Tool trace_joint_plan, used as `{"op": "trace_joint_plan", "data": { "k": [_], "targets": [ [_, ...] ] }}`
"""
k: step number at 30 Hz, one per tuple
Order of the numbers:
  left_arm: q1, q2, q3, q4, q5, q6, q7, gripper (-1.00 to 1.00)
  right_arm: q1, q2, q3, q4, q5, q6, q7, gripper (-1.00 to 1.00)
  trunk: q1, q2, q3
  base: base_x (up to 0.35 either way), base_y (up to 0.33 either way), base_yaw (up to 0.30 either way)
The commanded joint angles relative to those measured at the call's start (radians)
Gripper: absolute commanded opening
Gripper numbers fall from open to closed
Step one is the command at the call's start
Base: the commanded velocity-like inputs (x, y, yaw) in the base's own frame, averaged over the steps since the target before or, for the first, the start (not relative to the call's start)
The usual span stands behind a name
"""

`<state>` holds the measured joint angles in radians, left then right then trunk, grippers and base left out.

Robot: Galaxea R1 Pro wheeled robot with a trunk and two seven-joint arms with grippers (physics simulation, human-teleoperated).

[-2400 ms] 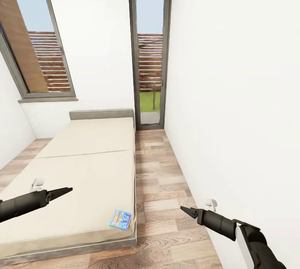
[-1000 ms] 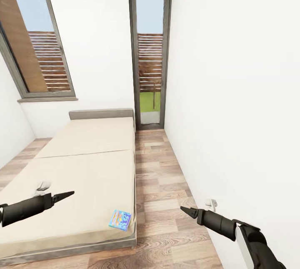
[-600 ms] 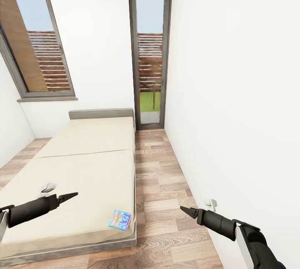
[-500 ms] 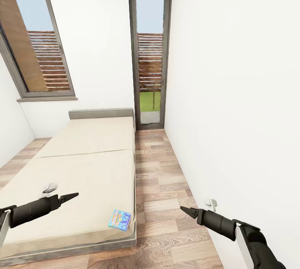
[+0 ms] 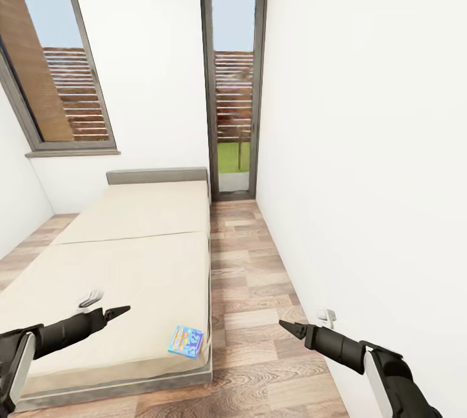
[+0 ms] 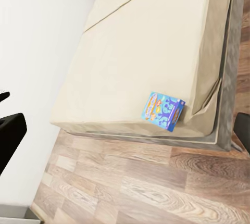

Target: Put all the toys in the child's room - the three board games (two on the bed and one on the table), the two jigsaw puzzles on the table, and the tennis ball on the table - inside the toy box on the table in the child's room.

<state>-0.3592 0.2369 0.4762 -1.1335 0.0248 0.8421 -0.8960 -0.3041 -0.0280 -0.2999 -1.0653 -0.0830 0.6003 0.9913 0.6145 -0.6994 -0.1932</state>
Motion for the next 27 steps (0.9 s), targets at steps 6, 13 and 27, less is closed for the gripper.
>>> {"op": "trace_joint_plan", "data": {
  "k": [6, 13, 27],
  "targets": [
    [-0.003, -0.008, -0.028, 0.062, 0.003, 0.003, 0.043, 1.0, -0.003, 0.003, -0.001, 0.0, -0.009, 0.013, 0.001, 1.0, 0.023, -0.044, -0.02, 0.0, 0.0, 0.0],
    [-0.005, -0.011, -0.09, 0.133, 0.003, -0.005, 0.088, 1.0, -0.014, 0.007, -0.001, -0.001, -0.015, 0.054, 0.001, 1.0, 0.05, -0.093, -0.042, 0.0, 0.0, 0.0],
    [-0.007, -0.021, -0.113, 0.185, 0.014, -0.025, 0.174, 1.0, -0.073, 0.014, -0.017, 0.0, -0.173, 0.097, -0.011, 1.0, 0.104, -0.191, -0.086, 0.0, 0.0, 0.0]
  ]
}}
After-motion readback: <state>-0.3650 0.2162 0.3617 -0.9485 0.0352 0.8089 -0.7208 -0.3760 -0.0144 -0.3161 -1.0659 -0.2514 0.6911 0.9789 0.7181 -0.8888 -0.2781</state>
